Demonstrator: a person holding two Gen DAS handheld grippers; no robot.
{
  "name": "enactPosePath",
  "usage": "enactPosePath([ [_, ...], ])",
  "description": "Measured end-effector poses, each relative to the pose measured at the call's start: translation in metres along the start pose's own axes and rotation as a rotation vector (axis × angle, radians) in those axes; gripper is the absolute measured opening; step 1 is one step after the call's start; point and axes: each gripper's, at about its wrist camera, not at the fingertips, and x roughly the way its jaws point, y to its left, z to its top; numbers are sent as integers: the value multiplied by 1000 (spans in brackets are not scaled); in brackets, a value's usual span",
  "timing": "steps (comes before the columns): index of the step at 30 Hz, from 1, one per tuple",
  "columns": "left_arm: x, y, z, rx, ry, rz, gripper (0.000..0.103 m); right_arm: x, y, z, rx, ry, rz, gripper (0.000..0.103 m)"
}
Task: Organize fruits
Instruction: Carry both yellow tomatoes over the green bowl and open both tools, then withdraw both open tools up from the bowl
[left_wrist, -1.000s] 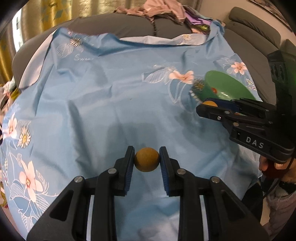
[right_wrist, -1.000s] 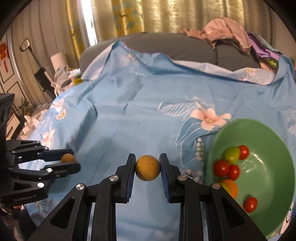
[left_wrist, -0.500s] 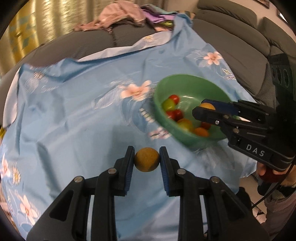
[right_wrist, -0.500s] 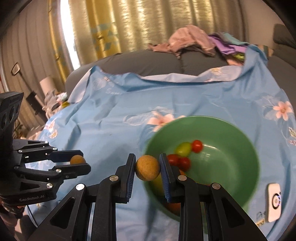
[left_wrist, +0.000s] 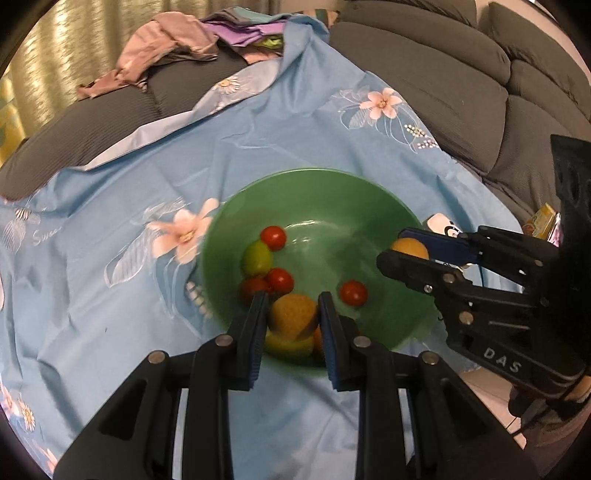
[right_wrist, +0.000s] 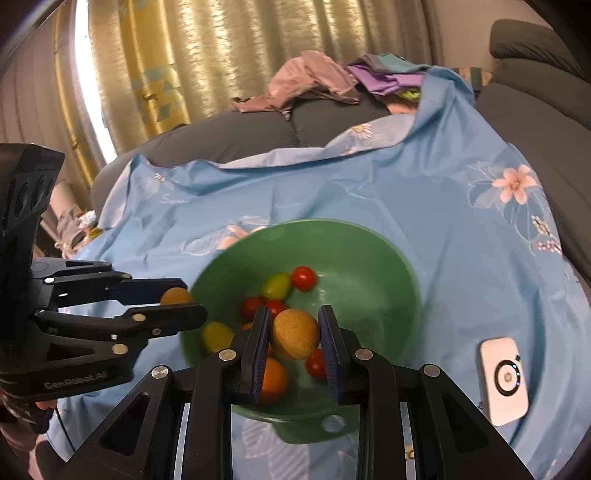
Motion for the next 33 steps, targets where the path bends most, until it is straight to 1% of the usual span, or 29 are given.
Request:
enactPosePath([
  [7, 23, -14, 12, 43, 30, 8, 27, 3, -17, -2, 19, 10, -20, 29],
  [20, 47, -17, 19, 54, 72, 37, 28, 18, -30, -4, 30, 55, -42, 29],
  [22, 49, -15, 19, 48, 78, 45, 35, 21, -31, -5, 36, 69, -53, 29],
  [24, 49, -14, 18, 45, 79, 59, 50, 21, -30, -5, 33, 68, -52, 29],
  [33, 45, -2, 16, -3, 85, 105, 79, 19, -27, -3, 34, 80, -64, 29],
])
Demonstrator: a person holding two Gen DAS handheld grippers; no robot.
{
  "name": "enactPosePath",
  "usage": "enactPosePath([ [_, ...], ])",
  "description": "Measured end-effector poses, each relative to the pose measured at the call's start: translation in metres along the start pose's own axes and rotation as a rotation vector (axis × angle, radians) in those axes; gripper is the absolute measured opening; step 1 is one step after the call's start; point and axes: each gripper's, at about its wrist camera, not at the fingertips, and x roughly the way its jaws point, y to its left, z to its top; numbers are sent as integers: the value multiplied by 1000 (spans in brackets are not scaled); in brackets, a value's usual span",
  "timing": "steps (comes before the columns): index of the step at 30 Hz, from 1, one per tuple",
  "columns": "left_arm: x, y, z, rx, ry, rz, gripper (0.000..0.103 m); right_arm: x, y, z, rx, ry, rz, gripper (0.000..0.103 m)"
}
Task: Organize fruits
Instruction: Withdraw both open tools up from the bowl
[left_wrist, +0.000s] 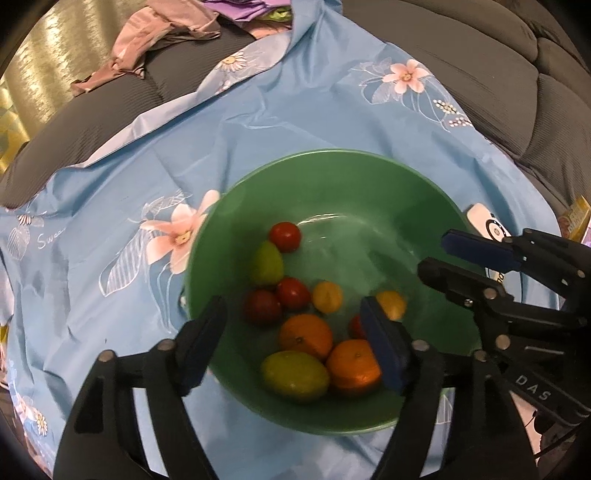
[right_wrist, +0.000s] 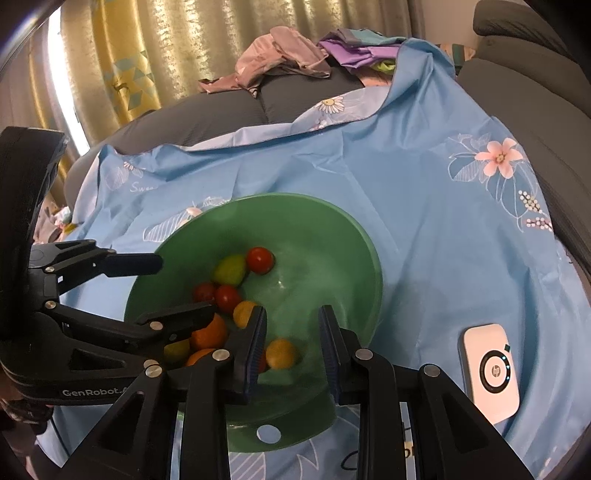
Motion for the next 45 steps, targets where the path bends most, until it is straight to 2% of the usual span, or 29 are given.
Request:
enactPosePath([
  [6, -18, 7, -3, -45, -13, 8, 99, -8, 4, 6, 12, 18, -24, 32],
  [8, -29, 10, -4, -62, -25, 3, 100, -12, 5, 9, 20, 28, -34, 36],
  [12, -45, 14, -5, -106, -47, -3, 102, -22, 7, 20, 25, 45, -60, 52],
  [15, -58, 14, -4, -127, -68, -17, 102, -32, 9, 26, 28, 50, -71, 57],
  [18, -66, 14, -3, -164, -73, -54, 102, -43, 11, 31, 26, 61, -106, 58],
  [23, -77, 16, -4, -203, -77, -134, 102, -61, 13, 35, 14, 58, -108, 59],
  [33, -93, 18, 1, -178, -64, 12, 102, -73, 18, 41, -25, 65, -106, 59],
  [45, -100, 15, 10, -138, -71, 76, 102, -78, 14, 46, -19, 59, -106, 59],
])
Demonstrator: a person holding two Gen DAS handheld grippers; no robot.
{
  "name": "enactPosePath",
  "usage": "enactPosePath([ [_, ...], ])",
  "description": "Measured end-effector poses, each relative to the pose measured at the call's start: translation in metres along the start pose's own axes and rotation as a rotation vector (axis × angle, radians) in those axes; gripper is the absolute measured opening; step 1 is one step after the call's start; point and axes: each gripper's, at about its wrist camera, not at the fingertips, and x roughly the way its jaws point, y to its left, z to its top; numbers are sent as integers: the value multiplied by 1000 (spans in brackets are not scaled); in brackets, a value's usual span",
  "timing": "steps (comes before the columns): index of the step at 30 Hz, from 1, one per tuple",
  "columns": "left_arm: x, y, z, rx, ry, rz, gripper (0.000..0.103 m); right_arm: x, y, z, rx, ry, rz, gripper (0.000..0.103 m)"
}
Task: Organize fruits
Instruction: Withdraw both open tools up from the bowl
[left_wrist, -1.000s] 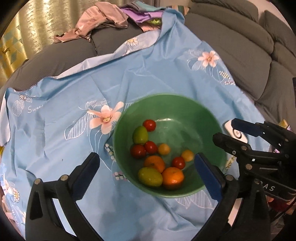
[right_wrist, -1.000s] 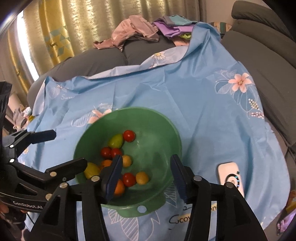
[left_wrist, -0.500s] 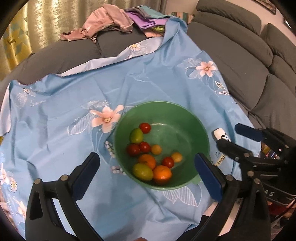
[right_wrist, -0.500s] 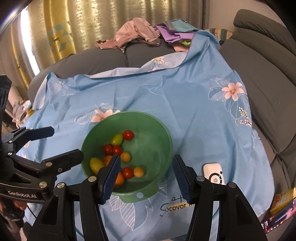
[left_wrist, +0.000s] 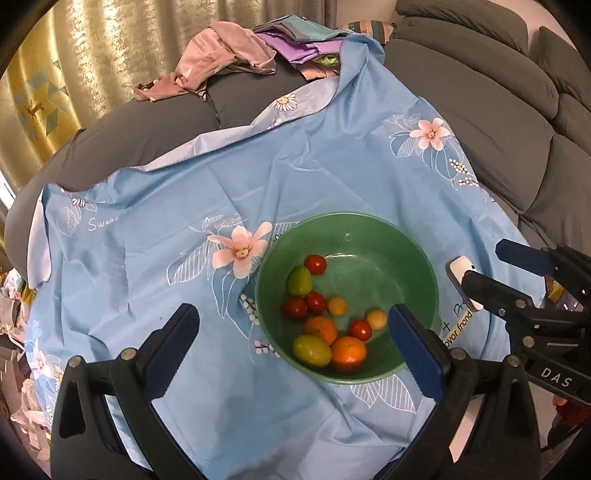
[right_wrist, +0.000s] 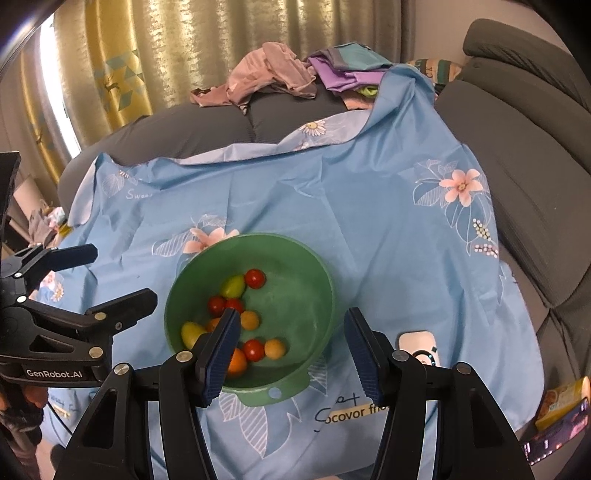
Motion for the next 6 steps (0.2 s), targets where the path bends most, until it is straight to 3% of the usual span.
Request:
enactPosePath([
  [6, 2, -3, 2, 6, 4, 10, 102, -1, 0, 2, 0, 1, 0, 59],
])
